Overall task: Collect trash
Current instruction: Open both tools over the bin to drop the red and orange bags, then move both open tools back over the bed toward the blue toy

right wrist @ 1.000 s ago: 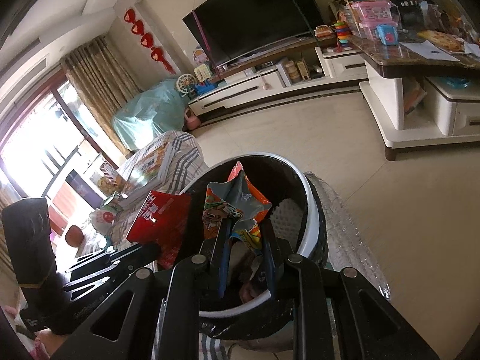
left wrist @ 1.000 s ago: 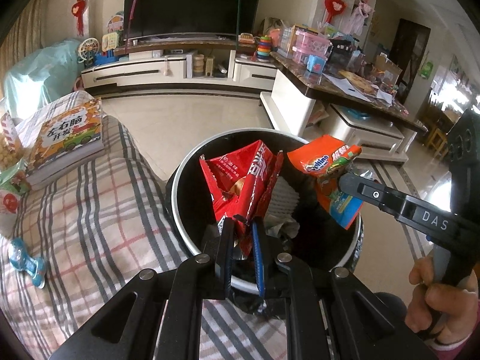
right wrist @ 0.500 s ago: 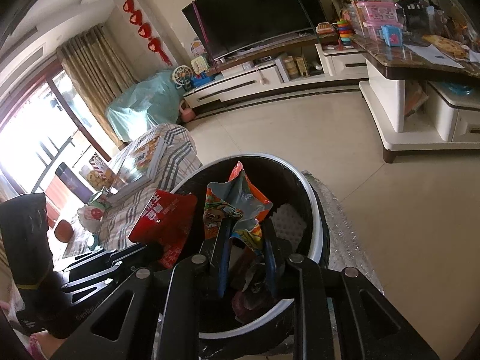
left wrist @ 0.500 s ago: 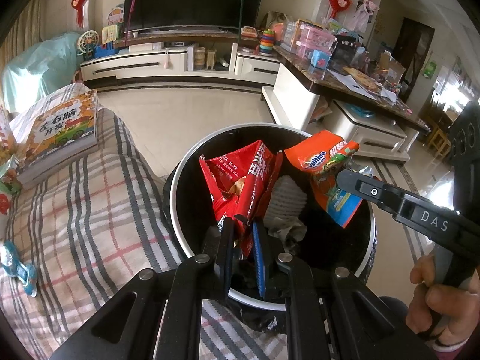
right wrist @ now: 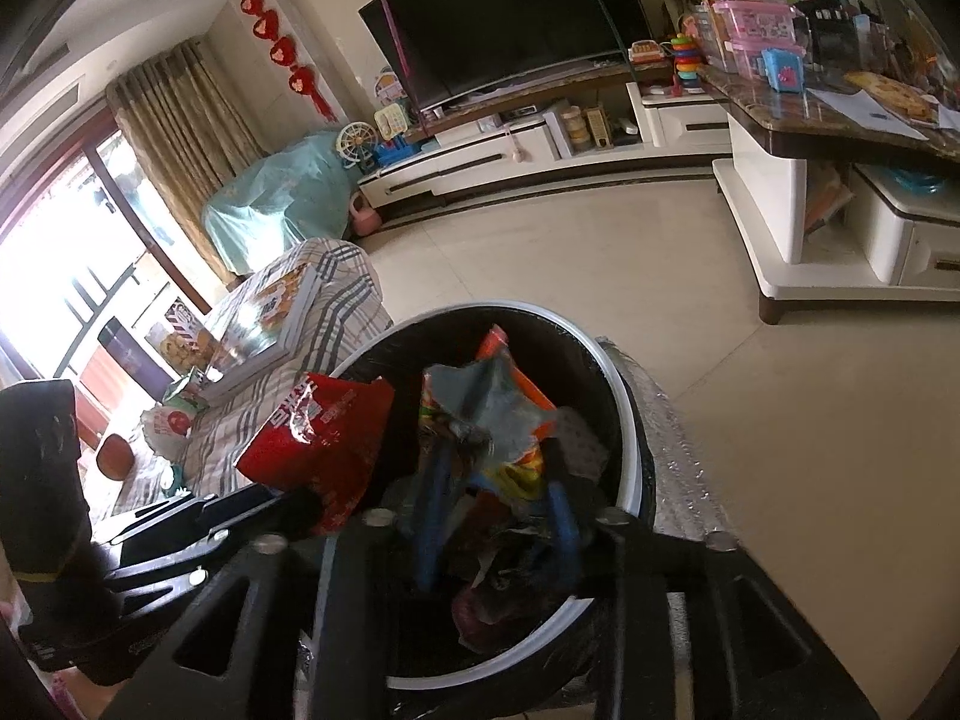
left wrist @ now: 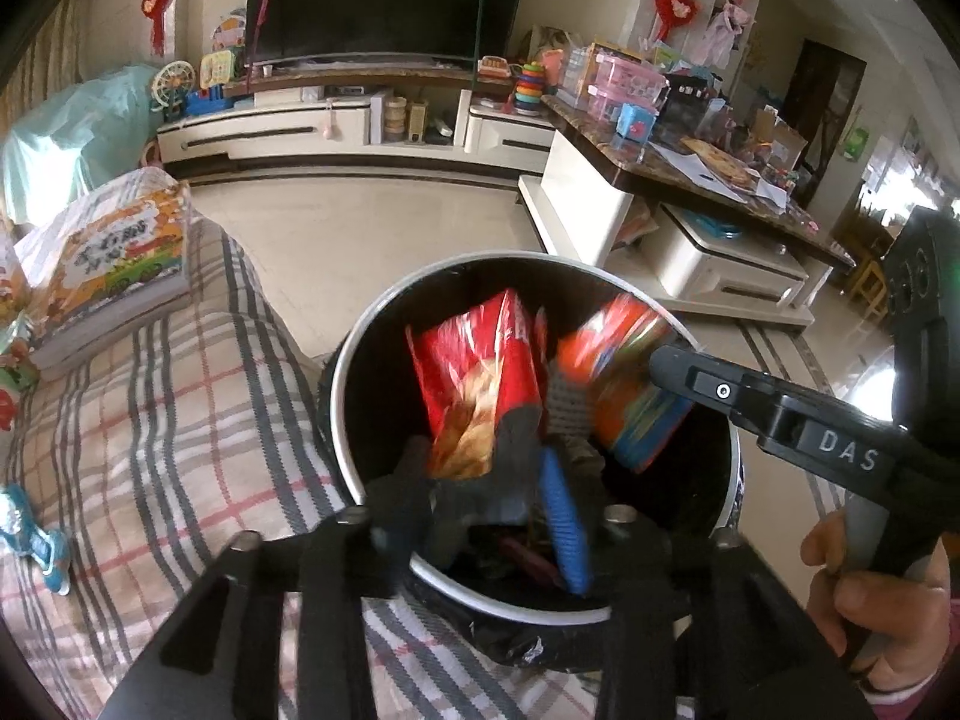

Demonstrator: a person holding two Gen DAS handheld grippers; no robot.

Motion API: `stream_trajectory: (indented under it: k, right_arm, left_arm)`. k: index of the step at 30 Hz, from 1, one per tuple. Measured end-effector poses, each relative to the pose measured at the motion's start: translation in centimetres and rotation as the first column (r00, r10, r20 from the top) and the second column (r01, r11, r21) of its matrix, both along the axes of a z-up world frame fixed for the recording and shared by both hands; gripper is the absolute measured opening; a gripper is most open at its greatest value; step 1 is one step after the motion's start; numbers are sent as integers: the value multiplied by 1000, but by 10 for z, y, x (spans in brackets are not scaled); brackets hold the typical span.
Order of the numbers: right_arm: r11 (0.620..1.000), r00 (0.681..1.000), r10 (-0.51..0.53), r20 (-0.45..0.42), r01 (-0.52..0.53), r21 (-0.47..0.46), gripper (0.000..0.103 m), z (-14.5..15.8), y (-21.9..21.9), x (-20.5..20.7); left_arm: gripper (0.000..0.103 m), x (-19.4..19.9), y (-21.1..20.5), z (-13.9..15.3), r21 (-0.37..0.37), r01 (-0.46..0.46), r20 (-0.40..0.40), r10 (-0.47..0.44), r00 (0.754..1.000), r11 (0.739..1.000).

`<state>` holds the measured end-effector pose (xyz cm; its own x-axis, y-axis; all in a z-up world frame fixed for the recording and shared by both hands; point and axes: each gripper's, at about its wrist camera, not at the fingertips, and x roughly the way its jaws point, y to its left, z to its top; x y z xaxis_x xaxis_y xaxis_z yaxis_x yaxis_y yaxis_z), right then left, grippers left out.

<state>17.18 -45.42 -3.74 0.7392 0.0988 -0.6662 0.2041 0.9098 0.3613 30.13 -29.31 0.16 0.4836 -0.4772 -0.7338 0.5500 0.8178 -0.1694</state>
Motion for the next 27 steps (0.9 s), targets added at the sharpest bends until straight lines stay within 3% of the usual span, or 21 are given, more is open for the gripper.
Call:
stream_trajectory:
  k: [8,11,13,27]
  right_arm:
    - [1000,1000,-7,31,6,13,71,7,2,-11]
    - [999,999,8,50,-10,37,86,10,8,-17]
    - [999,998,15,68,-19,47,91,12,11,-22]
    - [996,996,66,67,-70,62,92,11,48,-41]
  left_arm:
    - [54,-20,29,3,-45,-36,1,36,999,998]
    - [62,-35,42,2,-36,-59,27,60,998,998]
    - [65,-46,52,2,-30,-75,44,76,996,997]
    - [75,-91,119,-2,-33,-211,51,212,976,977]
